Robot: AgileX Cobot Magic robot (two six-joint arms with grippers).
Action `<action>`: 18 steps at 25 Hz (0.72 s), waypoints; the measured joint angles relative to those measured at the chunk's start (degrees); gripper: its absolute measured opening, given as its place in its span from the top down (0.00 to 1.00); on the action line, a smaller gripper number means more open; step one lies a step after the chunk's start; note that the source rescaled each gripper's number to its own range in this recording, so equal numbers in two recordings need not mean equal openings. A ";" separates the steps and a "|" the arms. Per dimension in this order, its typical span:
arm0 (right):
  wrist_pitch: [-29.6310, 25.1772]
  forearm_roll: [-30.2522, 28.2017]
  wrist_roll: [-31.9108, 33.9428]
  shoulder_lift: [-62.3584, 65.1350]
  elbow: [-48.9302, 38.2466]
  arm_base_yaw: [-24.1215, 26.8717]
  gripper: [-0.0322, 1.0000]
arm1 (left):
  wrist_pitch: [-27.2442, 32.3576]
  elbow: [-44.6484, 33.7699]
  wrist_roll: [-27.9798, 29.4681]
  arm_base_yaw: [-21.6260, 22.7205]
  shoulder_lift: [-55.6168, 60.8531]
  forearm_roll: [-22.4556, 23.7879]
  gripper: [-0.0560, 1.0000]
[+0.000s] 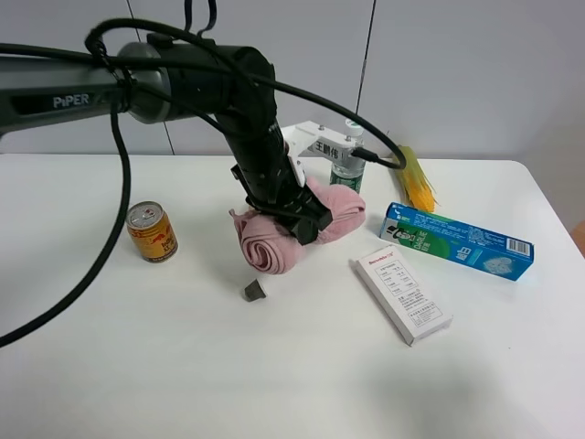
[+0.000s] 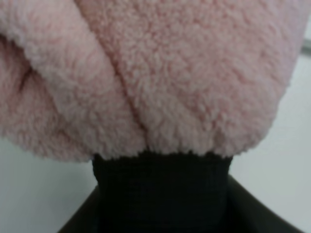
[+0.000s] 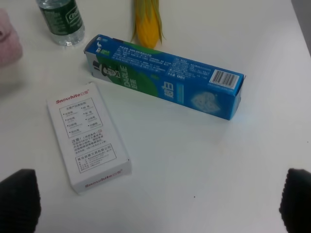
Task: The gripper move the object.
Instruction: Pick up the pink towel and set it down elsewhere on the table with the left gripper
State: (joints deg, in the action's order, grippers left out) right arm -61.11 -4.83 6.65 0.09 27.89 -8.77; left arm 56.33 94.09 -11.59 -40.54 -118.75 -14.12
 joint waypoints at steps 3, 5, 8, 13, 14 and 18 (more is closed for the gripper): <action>0.00 0.00 0.00 0.00 0.00 0.00 0.00 | -0.61 -0.33 0.00 -0.83 -1.95 -0.90 0.95; 0.00 0.00 0.00 0.00 0.00 0.00 0.00 | -2.85 -1.75 0.00 -1.23 -2.47 -1.33 0.95; 0.00 0.00 0.00 0.00 0.00 0.00 0.00 | -7.78 -4.96 0.00 -1.41 -2.51 -1.38 0.95; 0.00 0.00 0.00 0.00 0.00 0.00 0.00 | -15.97 -9.09 0.00 -1.41 -2.76 -1.39 0.95; 0.00 0.00 0.00 0.00 0.00 0.00 0.00 | -16.96 -9.44 0.00 -1.41 -2.90 -1.39 0.95; 0.00 0.00 0.00 0.00 0.00 0.00 0.00 | -18.31 -9.97 0.00 -1.41 -3.01 -1.64 0.95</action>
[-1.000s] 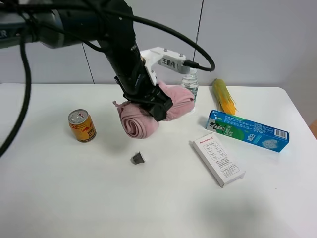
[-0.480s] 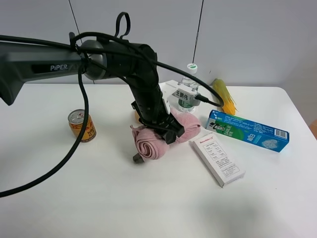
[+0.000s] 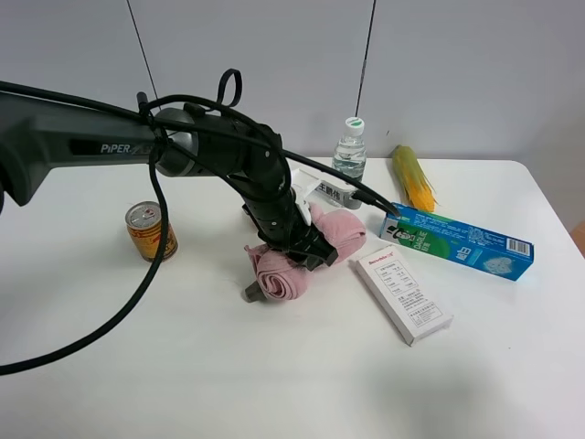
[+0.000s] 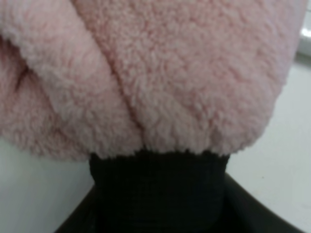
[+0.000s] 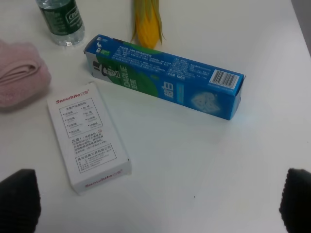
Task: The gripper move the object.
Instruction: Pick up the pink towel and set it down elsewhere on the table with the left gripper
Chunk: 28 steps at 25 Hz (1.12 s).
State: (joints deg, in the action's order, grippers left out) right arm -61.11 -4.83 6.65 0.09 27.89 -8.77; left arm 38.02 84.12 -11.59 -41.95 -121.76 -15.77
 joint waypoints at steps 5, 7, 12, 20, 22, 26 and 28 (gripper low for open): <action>0.00 0.00 0.00 0.00 0.00 0.00 0.00 | 0.15 0.00 0.00 0.00 0.00 -0.15 0.95; 0.00 0.00 0.00 0.00 0.00 0.00 0.00 | 0.76 0.00 0.00 0.00 0.00 -0.15 0.95; 0.00 0.00 0.00 0.00 0.00 0.00 0.00 | 1.29 0.00 0.05 0.36 0.00 0.27 0.95; 0.00 0.00 0.00 0.00 0.00 0.00 0.00 | 2.18 0.00 0.19 0.48 -0.59 0.16 0.94; 0.00 0.00 0.00 0.00 0.00 0.00 0.00 | 2.37 0.00 0.23 0.48 -0.76 0.06 0.90; 0.00 0.00 0.00 0.00 0.00 0.00 0.00 | 2.50 0.00 0.23 0.48 -0.76 -0.81 0.69; 0.00 0.00 0.00 0.00 0.00 0.00 0.00 | 2.16 0.00 0.23 0.48 -0.76 -0.80 0.56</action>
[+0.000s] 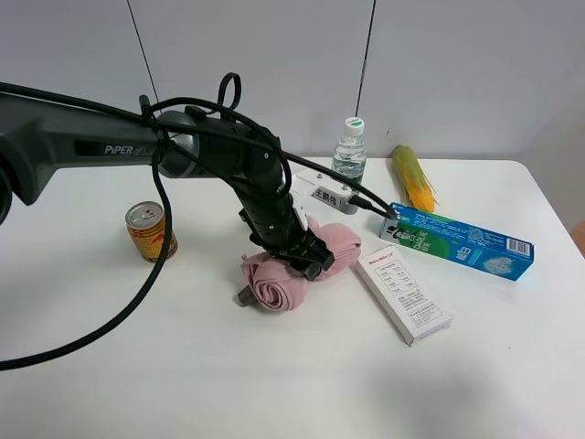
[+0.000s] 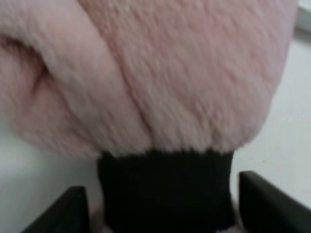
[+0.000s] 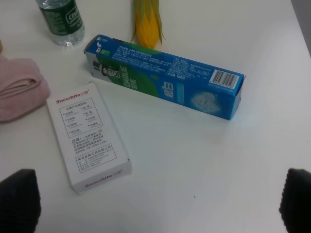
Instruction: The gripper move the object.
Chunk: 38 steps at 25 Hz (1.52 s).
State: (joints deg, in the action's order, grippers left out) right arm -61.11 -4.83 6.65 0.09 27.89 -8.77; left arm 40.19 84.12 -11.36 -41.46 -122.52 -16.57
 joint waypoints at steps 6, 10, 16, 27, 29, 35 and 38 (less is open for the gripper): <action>0.00 0.00 0.00 0.00 0.00 0.00 0.00 | -1.87 0.00 0.68 0.00 0.00 -0.25 0.35; 0.00 0.00 0.00 0.00 0.00 0.00 0.00 | -2.13 0.00 1.50 0.00 0.63 -0.37 0.33; 0.00 0.00 0.00 0.00 0.00 0.00 0.00 | -2.96 0.00 1.69 0.00 3.89 -0.37 0.15; 0.00 0.00 0.00 0.00 0.00 0.00 0.00 | -1.45 0.00 5.96 1.04 9.91 0.80 0.03; 0.00 0.00 0.00 0.00 0.00 0.00 0.00 | -1.23 -0.05 6.17 1.93 11.99 3.14 0.03; 0.00 0.00 0.00 0.00 0.00 0.00 0.00 | 0.00 -0.05 6.35 6.34 18.50 6.79 0.03; 0.00 0.00 0.00 0.00 0.00 0.00 0.00 | 1.82 -0.81 6.44 9.32 21.61 9.40 0.03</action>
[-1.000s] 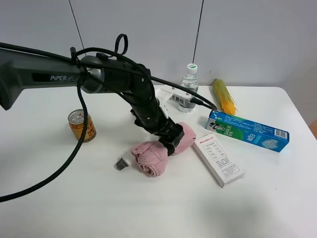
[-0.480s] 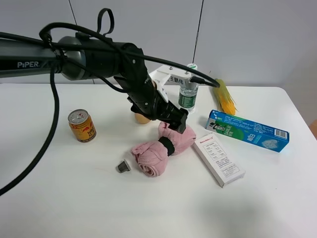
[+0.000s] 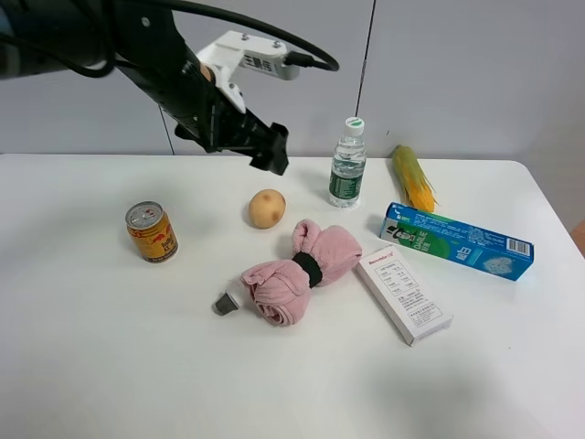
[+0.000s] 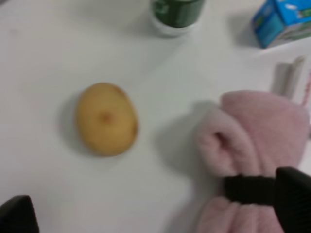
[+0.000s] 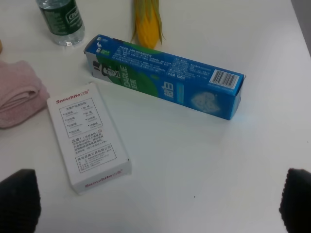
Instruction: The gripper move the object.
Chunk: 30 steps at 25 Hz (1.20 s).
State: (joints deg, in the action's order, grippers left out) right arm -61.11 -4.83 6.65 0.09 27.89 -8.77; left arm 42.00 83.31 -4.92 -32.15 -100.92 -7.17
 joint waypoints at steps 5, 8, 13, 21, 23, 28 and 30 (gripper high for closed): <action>0.00 0.00 0.00 0.00 0.00 0.00 0.00 | 0.36 -5.19 0.00 4.93 6.96 4.73 0.03; 0.00 0.00 0.00 0.00 0.00 0.00 0.00 | 0.39 -9.45 0.00 7.81 12.80 5.39 0.03; 0.00 0.00 0.00 0.00 0.00 0.00 0.00 | 0.45 -18.25 0.00 13.98 25.57 5.56 0.03; 0.00 0.00 0.00 0.00 0.00 0.00 0.00 | 4.00 -33.55 0.17 22.51 47.27 5.14 0.03; 0.00 0.00 0.00 0.00 0.00 0.00 0.00 | 6.40 -36.68 0.22 23.95 52.28 4.93 0.03; 0.00 0.00 0.00 0.00 0.00 0.00 0.00 | 15.03 -41.21 0.22 26.25 63.89 3.89 0.03; 0.00 0.00 0.00 0.00 0.00 0.00 0.00 | 18.12 -41.70 0.22 26.32 67.56 3.83 0.03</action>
State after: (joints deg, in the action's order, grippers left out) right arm -61.11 -4.83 6.65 0.09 27.89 -8.77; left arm 60.12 41.61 -4.70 -5.83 -33.36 -3.34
